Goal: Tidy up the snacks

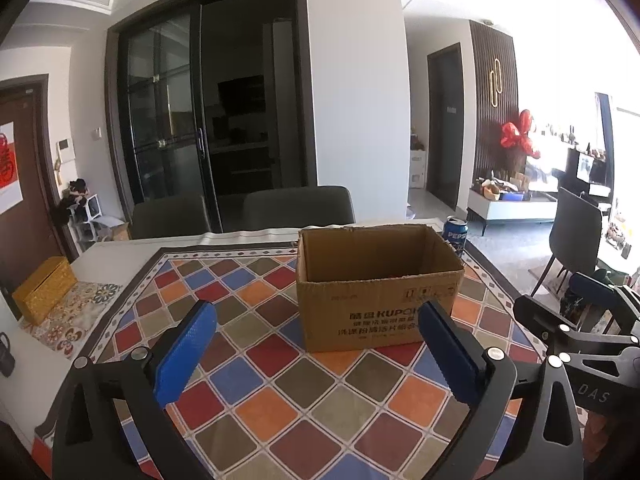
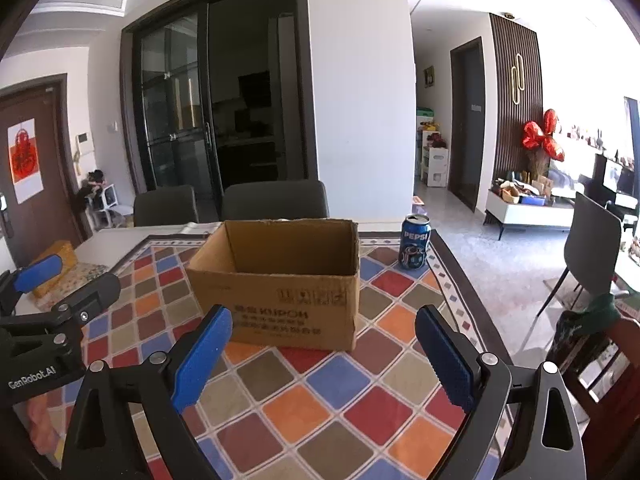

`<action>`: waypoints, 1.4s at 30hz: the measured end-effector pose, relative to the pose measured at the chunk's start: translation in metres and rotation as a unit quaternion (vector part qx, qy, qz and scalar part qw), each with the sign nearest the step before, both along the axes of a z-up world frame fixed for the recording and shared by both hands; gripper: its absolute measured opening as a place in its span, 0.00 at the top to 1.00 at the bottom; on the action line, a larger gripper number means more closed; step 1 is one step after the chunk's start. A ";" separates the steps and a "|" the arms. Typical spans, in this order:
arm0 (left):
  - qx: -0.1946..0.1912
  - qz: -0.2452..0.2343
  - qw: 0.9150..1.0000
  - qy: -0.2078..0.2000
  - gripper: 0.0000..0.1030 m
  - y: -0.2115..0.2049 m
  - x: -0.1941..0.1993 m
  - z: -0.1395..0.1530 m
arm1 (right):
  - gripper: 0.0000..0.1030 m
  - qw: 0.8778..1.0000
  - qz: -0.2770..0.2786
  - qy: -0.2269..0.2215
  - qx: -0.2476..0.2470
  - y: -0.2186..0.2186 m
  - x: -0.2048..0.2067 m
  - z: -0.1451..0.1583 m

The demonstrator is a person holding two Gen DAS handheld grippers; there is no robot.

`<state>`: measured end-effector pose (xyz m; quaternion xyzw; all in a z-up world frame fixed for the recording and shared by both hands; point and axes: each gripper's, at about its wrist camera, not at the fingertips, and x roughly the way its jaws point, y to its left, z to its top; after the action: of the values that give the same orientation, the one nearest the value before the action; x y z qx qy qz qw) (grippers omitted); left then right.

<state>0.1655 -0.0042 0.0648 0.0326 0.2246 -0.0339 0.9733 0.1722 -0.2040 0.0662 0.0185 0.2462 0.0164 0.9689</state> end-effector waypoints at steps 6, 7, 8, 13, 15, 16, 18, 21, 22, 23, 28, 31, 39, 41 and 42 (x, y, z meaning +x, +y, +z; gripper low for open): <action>0.007 0.003 1.000 -0.011 0.00 0.001 -0.020 0.006 | 0.09 1.000 0.007 -0.007 -0.002 0.003 -0.020 0.005; 0.006 0.002 1.000 -0.014 0.00 0.001 -0.023 0.008 | 0.09 1.000 0.007 -0.009 -0.004 0.004 -0.023 0.006; 0.005 0.003 1.000 -0.016 0.00 0.002 -0.026 0.009 | 0.09 1.000 0.007 -0.010 -0.004 0.004 -0.025 0.007; 0.003 -0.004 1.000 -0.022 0.00 0.001 -0.037 0.015 | 0.09 1.000 0.014 -0.015 -0.003 0.005 -0.037 0.010; 0.003 -0.005 1.000 -0.024 0.00 0.001 -0.041 0.016 | 0.09 1.000 0.015 -0.016 -0.001 0.004 -0.040 0.011; 0.004 -0.005 1.000 -0.025 0.00 0.001 -0.043 0.016 | 0.09 1.000 0.017 -0.017 0.000 0.004 -0.042 0.013; 0.002 -0.005 1.000 -0.024 0.00 0.001 -0.044 0.016 | 0.09 1.000 0.017 -0.018 0.000 0.004 -0.045 0.013; 0.001 -0.004 1.000 -0.025 0.00 0.001 -0.048 0.017 | 0.09 1.000 0.017 -0.020 0.000 0.004 -0.049 0.014; 0.001 -0.004 1.000 -0.025 0.00 0.000 -0.049 0.018 | 0.09 1.000 0.018 -0.021 0.000 0.005 -0.050 0.014; 0.001 -0.004 1.000 -0.025 0.00 0.001 -0.049 0.018 | 0.09 1.000 0.018 -0.022 -0.001 0.005 -0.052 0.014; 0.000 -0.004 1.000 -0.027 0.00 0.001 -0.054 0.019 | 0.09 0.999 0.020 -0.025 -0.001 0.006 -0.055 0.016; 0.002 -0.001 1.000 -0.026 0.00 0.002 -0.056 0.020 | 0.09 0.999 0.020 -0.026 -0.001 0.007 -0.057 0.017; 0.003 0.002 1.000 -0.021 0.00 0.002 -0.054 0.019 | 0.09 0.999 0.020 -0.025 -0.001 0.006 -0.058 0.018; 0.002 0.002 1.000 -0.021 0.00 0.002 -0.054 0.019 | 0.09 0.999 0.020 -0.025 0.000 0.007 -0.058 0.018; 0.002 0.003 1.000 -0.021 0.00 0.001 -0.054 0.019 | 0.09 0.999 0.020 -0.025 -0.001 0.007 -0.058 0.018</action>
<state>0.1118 -0.0029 0.0836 0.0345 0.2046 -0.0303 0.9778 0.1145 -0.1974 0.0843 0.0123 0.2223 0.0357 0.9742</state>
